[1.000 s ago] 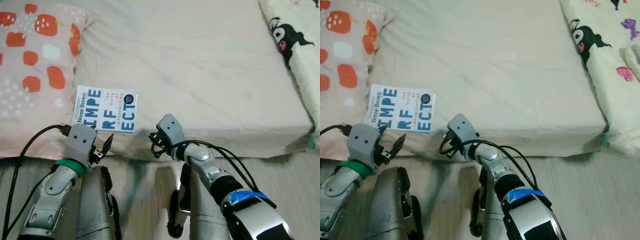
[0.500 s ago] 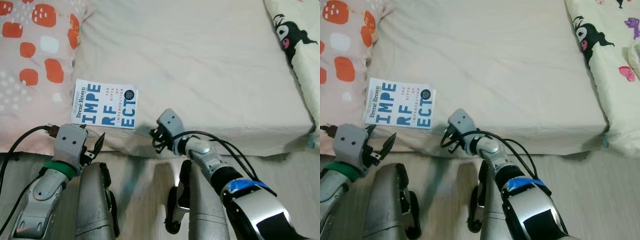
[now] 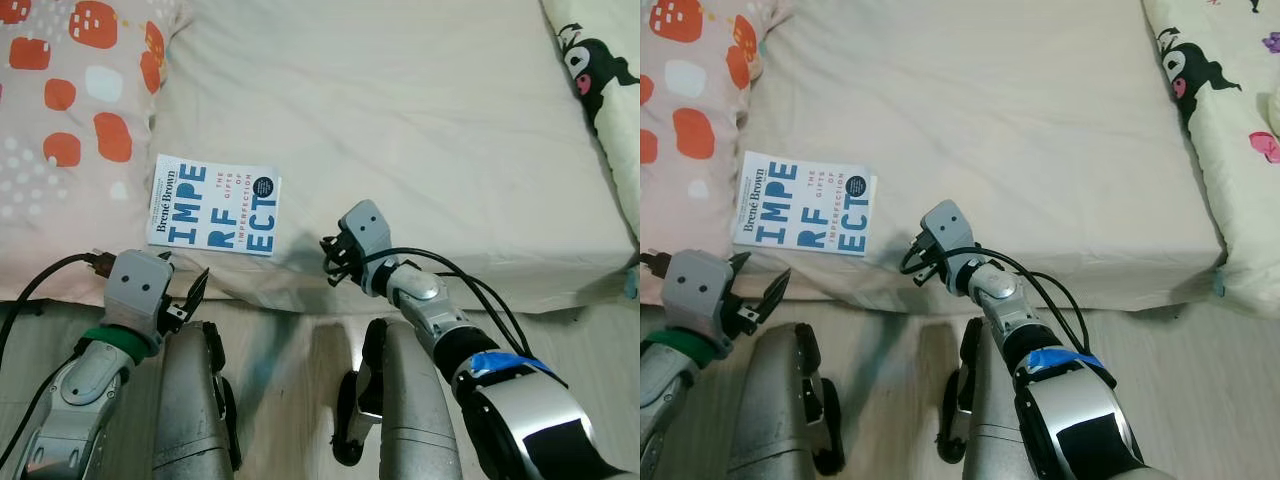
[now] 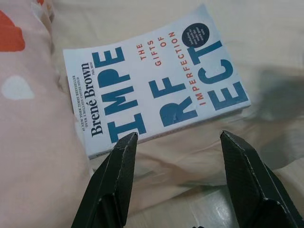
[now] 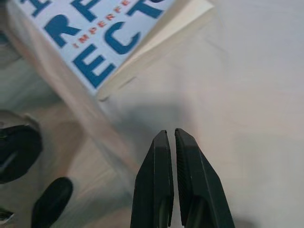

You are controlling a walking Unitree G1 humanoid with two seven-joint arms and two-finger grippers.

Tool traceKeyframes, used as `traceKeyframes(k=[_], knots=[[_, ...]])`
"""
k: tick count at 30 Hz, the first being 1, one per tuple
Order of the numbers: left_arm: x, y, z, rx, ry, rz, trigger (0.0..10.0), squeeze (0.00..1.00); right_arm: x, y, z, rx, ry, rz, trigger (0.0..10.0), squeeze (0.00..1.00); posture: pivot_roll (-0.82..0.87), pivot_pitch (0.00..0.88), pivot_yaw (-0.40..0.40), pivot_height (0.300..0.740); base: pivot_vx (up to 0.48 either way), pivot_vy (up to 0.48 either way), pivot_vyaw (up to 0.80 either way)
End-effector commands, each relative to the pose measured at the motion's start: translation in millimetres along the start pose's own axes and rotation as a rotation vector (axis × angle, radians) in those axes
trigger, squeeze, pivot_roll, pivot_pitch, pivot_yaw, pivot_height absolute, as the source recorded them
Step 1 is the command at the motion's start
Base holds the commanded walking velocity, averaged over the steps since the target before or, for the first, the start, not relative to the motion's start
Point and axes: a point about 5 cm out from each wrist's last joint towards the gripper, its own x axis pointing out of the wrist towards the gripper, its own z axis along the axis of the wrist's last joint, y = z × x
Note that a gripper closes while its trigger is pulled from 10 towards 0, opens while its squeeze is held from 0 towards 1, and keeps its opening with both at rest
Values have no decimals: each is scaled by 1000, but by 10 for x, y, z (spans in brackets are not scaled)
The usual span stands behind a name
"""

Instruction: Clean up the room

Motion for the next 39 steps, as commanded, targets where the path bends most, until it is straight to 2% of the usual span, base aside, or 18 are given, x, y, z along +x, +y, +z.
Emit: traceKeyframes(k=[1,3,4,5,6,8,9,11,12,14,18,22,26,27,29,32,39], knots=[[-40,-97,-74,-29,33,-37,10000,0,-53,117,-184,20,33,38,0,0,177,435,-99,572,0,0,0],[-39,-147,-83,-45,34,-51,10000,0,-62,147,-206,23,20,38,0,0,173,429,-101,572,0,0,0],[-15,-170,-137,-74,51,-36,10000,0,-83,129,-206,45,-13,-3,9373,0,130,360,-110,572,0,0,0],[-15,-170,-137,-74,51,-36,10000,0,-83,129,-206,45,-13,-3,9373,0,130,360,-110,572,0,0,0],[2,-180,-183,-96,65,-17,10000,0,-104,100,-199,65,-45,-54,10000,0,125,350,-109,572,0,0,0],[71,-206,-314,-154,110,29,10000,0,-173,19,-197,99,-105,-189,10000,0,84,278,-92,572,0,0,0],[71,-206,-314,-154,110,29,10000,0,-173,19,-197,99,-105,-189,10000,0,84,278,-92,572,0,0,0],[167,-246,-472,-268,181,83,10000,0,-273,-23,-259,111,-122,-317,10000,0,64,245,-73,572,0,0,0],[167,-246,-472,-268,181,83,10000,0,-273,-23,-259,111,-122,-317,10000,0,64,245,-73,572,0,0,0],[261,-341,-568,-302,221,104,10000,0,-390,56,-386,95,-113,-380,10000,0,35,202,-46,572,0,0,0],[293,-380,-573,-289,216,104,10000,0,-432,106,-433,83,-108,-388,10000,0,35,202,-46,572,0,0,0],[436,-550,-484,-324,126,107,10000,0,-694,316,-671,78,-88,-482,10000,0,2,136,-19,572,0,0,0],[459,-571,-462,-329,114,108,10000,0,-737,341,-709,85,-82,-498,10000,0,2,136,-19,572,0,0,0],[485,-594,-444,-312,109,104,10000,0,-775,359,-758,111,-72,-511,10000,0,0,125,-14,572,0,0,0],[538,-705,-460,-264,118,26,10000,0,-826,404,-847,159,-28,-510,10000,0,-7,111,-4,572,0,0,0],[563,-789,-450,-279,121,-41,10000,0,-854,379,-901,196,15,-524,10000,0,-19,102,4,572,0,0,0],[581,-776,-420,-270,99,-31,10000,0,-910,380,-902,202,8,-502,10000,0,-17,78,-2,582,0,0,0]])
